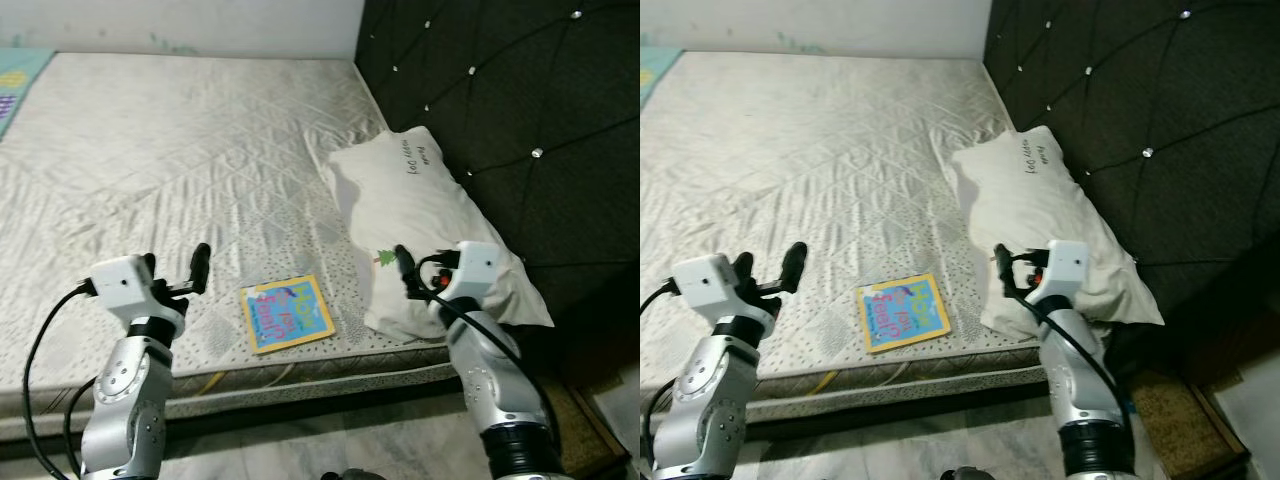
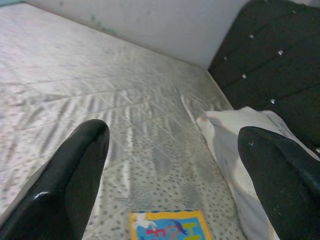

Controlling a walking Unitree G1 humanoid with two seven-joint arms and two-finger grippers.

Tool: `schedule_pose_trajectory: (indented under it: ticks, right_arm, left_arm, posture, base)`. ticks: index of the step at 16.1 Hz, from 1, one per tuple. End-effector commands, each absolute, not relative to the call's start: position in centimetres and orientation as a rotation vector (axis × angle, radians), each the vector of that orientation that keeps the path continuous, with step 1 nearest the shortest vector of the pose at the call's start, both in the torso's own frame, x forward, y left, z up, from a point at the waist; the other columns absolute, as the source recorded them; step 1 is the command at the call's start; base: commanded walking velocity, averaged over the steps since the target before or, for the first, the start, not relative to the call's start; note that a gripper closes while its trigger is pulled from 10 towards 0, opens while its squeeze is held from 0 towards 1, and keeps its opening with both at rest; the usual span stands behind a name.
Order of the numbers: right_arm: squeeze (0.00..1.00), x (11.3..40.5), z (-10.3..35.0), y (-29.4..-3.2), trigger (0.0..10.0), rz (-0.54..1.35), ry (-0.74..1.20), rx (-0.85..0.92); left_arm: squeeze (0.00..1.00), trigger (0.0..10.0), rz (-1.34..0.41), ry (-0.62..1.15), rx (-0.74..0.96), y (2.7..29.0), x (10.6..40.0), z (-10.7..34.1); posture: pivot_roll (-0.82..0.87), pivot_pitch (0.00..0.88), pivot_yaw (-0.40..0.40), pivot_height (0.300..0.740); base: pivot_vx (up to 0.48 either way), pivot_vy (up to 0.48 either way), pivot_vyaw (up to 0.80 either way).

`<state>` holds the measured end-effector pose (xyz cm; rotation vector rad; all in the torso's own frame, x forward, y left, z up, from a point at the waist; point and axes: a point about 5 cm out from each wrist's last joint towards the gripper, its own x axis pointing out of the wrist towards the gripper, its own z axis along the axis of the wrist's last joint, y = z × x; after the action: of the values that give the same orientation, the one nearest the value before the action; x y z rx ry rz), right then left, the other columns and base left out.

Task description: Clean up the room

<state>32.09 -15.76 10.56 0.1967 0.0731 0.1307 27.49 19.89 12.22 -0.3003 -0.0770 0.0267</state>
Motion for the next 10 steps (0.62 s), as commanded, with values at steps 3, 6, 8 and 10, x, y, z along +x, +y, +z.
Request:
schedule_pose_trajectory:
  ticks: [3, 6, 8, 10]
  right_arm:
    - [0.00, 32.05, 10.46, -16.26, 10.0, 0.123, 0.067, 0.160]
    - [0.00, 32.10, 10.40, -16.20, 10.0, 0.116, 0.071, 0.150]
    - [0.00, 32.15, 10.26, -16.39, 10.0, 0.104, 0.079, 0.151]
    - [0.00, 32.14, 10.21, -16.43, 10.0, 0.099, 0.080, 0.153]
  left_arm:
    - [0.00, 10.0, 0.010, -0.069, -0.293, 19.92, 27.26, 11.98]
    - [0.00, 10.0, -0.005, -0.073, -0.293, 19.85, 27.24, 12.04]
    - [0.00, 10.0, -0.011, -0.074, -0.297, 19.80, 27.22, 12.06]
    - [0.00, 10.0, -0.015, -0.073, -0.295, 19.77, 27.20, 12.03]
  posture:
    - [0.00, 0.136, -0.092, 0.740]
    - [0.00, 0.136, -0.092, 0.740]
    - [0.00, 0.136, -0.092, 0.740]
    - [0.00, 0.136, -0.092, 0.740]
  base:
    - [0.000, 0.000, 0.00]
    - [0.080, 0.000, 0.65]
    - [0.274, 0.000, 0.22]
    - [0.287, 0.000, 0.00]
